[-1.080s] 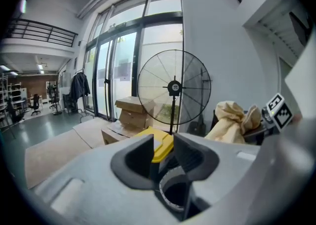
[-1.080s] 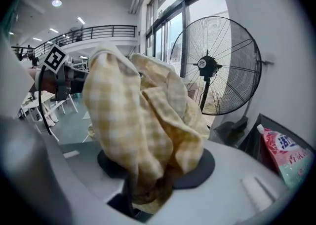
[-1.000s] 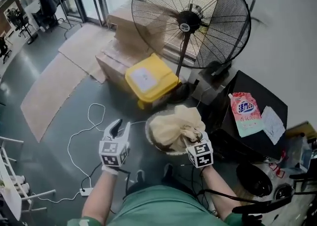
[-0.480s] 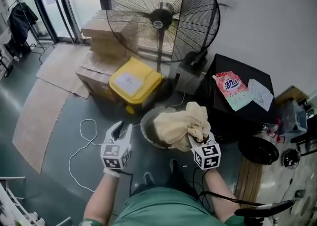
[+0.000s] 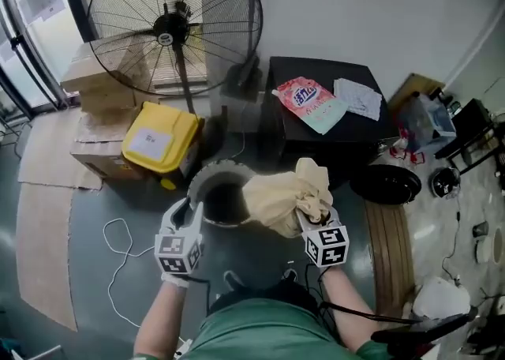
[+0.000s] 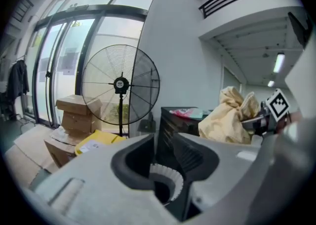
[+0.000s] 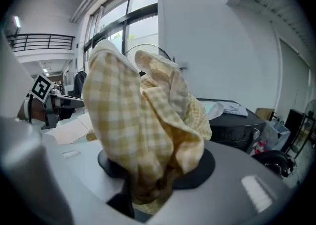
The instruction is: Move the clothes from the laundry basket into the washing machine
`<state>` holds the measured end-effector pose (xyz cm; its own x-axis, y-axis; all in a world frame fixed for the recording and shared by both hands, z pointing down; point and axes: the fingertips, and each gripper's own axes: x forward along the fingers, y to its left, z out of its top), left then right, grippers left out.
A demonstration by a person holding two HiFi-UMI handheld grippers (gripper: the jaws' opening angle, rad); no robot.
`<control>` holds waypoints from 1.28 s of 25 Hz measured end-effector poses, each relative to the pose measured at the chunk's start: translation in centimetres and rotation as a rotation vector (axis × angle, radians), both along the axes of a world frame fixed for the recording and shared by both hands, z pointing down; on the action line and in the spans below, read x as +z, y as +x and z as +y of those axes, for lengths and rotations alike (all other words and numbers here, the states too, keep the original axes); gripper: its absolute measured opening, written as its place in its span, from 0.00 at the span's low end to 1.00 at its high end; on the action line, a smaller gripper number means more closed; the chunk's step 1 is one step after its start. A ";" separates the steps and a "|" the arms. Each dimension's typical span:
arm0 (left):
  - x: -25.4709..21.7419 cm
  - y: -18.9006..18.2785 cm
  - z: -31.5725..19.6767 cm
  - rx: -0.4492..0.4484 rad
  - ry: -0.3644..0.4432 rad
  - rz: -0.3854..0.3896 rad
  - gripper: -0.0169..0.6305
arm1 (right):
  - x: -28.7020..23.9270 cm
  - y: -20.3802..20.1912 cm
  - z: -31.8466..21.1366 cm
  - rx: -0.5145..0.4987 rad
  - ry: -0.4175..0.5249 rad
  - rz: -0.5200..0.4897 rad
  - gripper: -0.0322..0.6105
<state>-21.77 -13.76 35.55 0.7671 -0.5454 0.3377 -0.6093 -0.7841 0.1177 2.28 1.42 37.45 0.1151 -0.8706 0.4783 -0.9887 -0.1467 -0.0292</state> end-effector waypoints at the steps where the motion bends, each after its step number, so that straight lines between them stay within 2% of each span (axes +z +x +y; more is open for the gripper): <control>1: 0.0 1.2 0.4 0.022 0.002 0.001 0.21 | 0.0 1.0 1.0 0.024 0.002 0.003 0.33; 6: 0.3 7.2 3.7 0.113 0.007 -0.005 0.21 | 0.3 5.8 6.0 0.123 0.023 -0.005 0.33; 13: 0.9 15.3 10.1 0.220 0.016 -0.058 0.21 | 2.1 12.5 13.7 0.230 0.041 -0.055 0.33; 25: 1.5 26.7 20.4 0.306 0.049 -0.148 0.21 | 6.6 22.5 24.2 0.299 0.072 -0.123 0.33; 32: 3.0 30.4 24.3 0.337 0.047 -0.183 0.21 | 10.7 26.5 28.0 0.338 0.072 -0.173 0.33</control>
<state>8.63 10.52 38.51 0.8354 -0.2907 0.4665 -0.3238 -0.9461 -0.0096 28.75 29.38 48.14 0.3246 -0.8293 0.4549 -0.8643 -0.4555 -0.2136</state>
